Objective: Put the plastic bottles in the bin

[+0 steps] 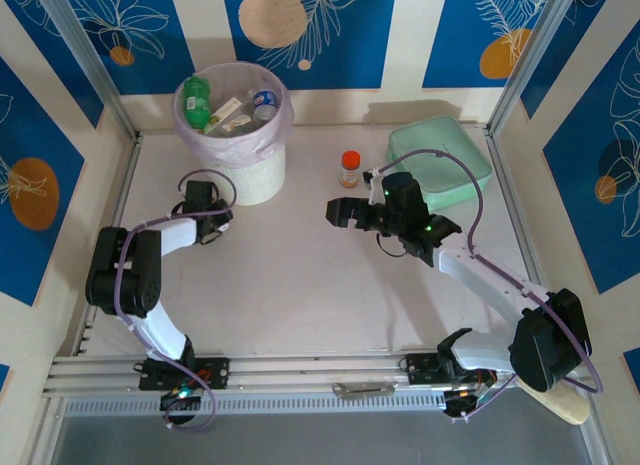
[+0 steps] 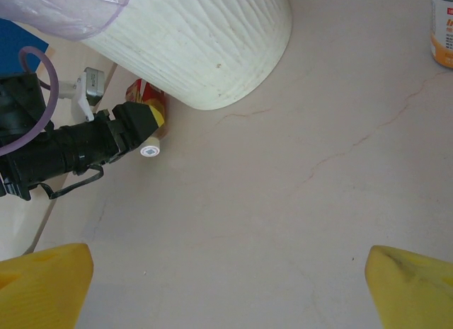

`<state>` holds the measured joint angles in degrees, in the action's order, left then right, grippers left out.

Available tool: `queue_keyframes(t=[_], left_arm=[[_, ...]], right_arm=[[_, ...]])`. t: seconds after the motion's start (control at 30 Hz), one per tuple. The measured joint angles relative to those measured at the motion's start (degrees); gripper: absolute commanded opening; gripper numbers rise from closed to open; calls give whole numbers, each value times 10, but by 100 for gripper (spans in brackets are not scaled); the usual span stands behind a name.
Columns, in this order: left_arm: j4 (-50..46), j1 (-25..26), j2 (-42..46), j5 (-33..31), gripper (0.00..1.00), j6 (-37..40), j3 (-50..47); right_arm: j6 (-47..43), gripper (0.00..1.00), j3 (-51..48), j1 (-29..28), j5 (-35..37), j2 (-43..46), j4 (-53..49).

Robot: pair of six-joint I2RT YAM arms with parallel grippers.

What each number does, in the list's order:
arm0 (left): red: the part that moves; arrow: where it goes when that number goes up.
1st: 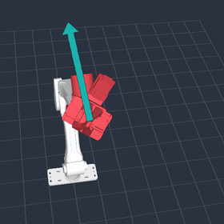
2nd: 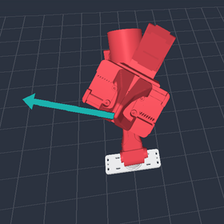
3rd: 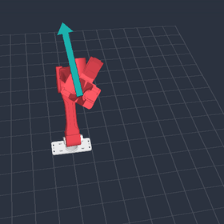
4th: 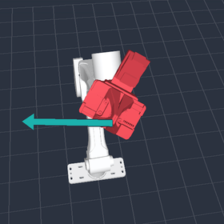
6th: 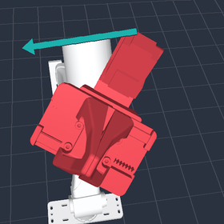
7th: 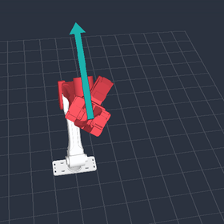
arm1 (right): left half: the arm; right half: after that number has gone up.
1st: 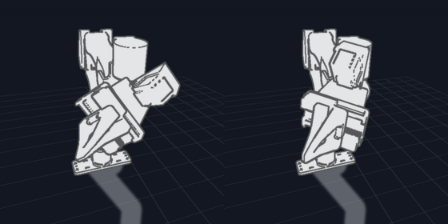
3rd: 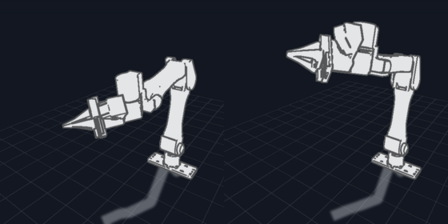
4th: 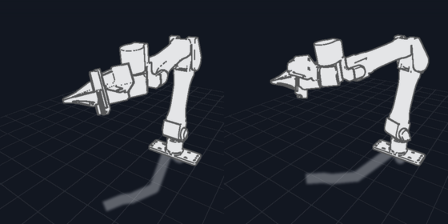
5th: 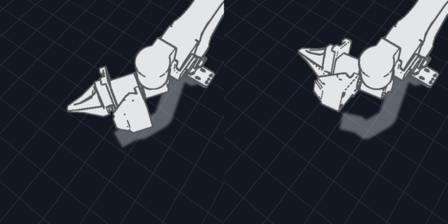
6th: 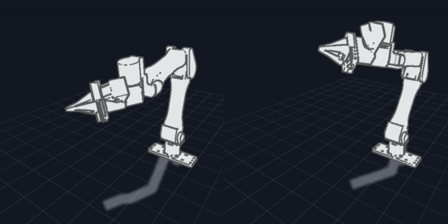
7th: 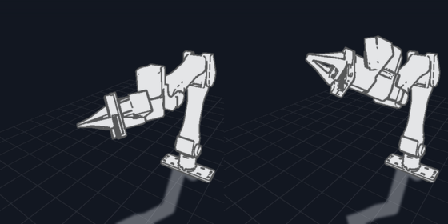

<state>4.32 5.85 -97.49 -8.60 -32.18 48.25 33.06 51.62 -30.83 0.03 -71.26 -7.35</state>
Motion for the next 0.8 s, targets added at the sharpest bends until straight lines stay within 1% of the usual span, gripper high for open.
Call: queue_keyframes(t=[0.13, 0.23, 0.43, 0.53, 0.67, 0.8], left_arm=[[-3, -3, 24, 0, 41, 2, -17], [-13, -6, 64, 0, 40, 9, -31], [-57, -8, 202, -6, 39, 34, -38], [-79, -9, 282, -23, 37, 54, -38], [-109, -9, 380, -54, 37, 88, -34], [-143, -10, 426, -70, 37, 127, 7]], right_arm=[[0, 99, 0, 0, 0, 0, 0], [0, 99, 0, 0, 0, 0, 1], [0, 99, -4, 1, -7, -10, 14], [2, 99, -5, 1, -14, -23, 26], [2, 99, -5, 3, -23, -37, 36], [2, 99, -5, 6, -33, -45, 41]])
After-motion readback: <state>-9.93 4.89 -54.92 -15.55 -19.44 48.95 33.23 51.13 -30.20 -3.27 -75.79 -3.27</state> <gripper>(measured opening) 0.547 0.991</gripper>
